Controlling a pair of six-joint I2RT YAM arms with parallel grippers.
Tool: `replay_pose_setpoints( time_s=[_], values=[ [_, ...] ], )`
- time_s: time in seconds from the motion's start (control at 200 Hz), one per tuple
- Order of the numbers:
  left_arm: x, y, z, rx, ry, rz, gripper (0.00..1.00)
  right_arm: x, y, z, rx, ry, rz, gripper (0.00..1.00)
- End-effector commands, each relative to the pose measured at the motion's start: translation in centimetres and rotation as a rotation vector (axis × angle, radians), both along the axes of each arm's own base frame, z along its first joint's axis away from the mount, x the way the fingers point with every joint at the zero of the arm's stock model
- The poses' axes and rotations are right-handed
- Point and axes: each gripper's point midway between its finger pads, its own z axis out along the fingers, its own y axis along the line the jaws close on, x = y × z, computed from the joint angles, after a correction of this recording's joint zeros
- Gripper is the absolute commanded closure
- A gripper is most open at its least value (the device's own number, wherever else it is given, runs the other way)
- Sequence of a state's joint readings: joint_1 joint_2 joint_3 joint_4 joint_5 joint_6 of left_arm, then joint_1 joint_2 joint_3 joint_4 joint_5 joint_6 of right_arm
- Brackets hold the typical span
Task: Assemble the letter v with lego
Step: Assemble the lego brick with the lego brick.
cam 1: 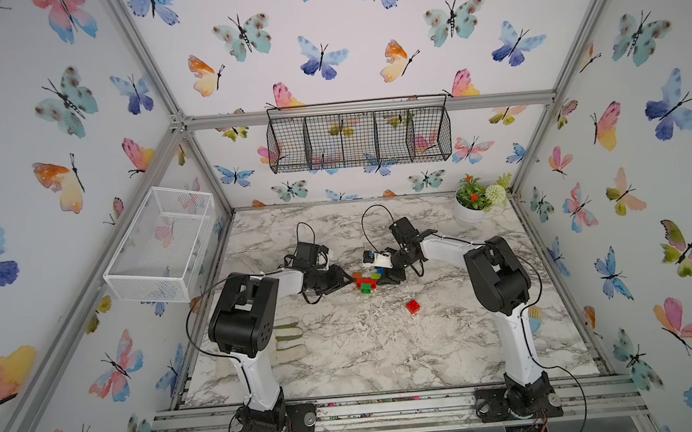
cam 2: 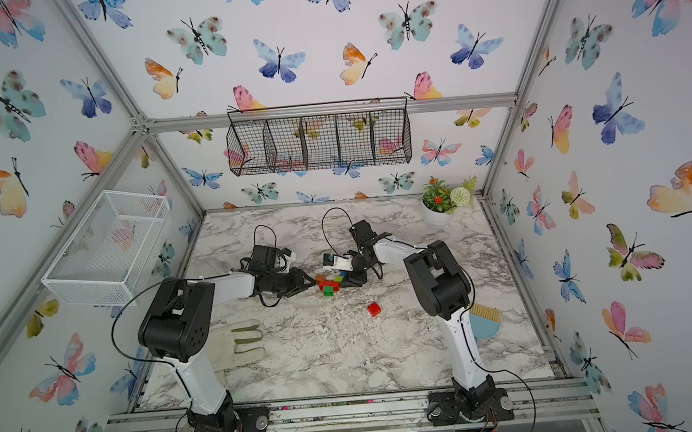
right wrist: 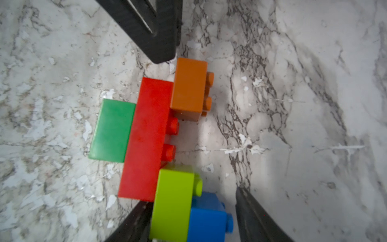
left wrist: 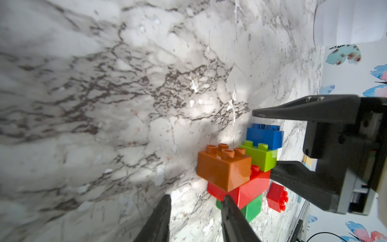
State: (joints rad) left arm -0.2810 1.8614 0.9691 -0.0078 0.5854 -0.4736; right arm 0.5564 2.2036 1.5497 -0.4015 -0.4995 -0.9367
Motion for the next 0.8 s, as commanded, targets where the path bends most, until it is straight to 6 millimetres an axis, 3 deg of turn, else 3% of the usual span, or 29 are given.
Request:
replay_pose_setpoints(
  time_s=[0.0,0.27,0.796],
  values=[
    [-2.1,1.9,-2.4,0.088,0.093,0.029,0.56,0.8,-0.3,-0.9,-0.044,-0.018,-0.05,0.38],
    [-2.2,1.9,-2.4,0.088,0.092,0.029,0.56,1.0,-0.6,-1.0,-0.052,-0.028,-0.066,0.38],
    [-2.3,2.0,-2.7,0.093,0.101,0.029,0.56,-0.1,-0.6,-1.4,-0.054,0.008,-0.012,0.51]
  ],
)
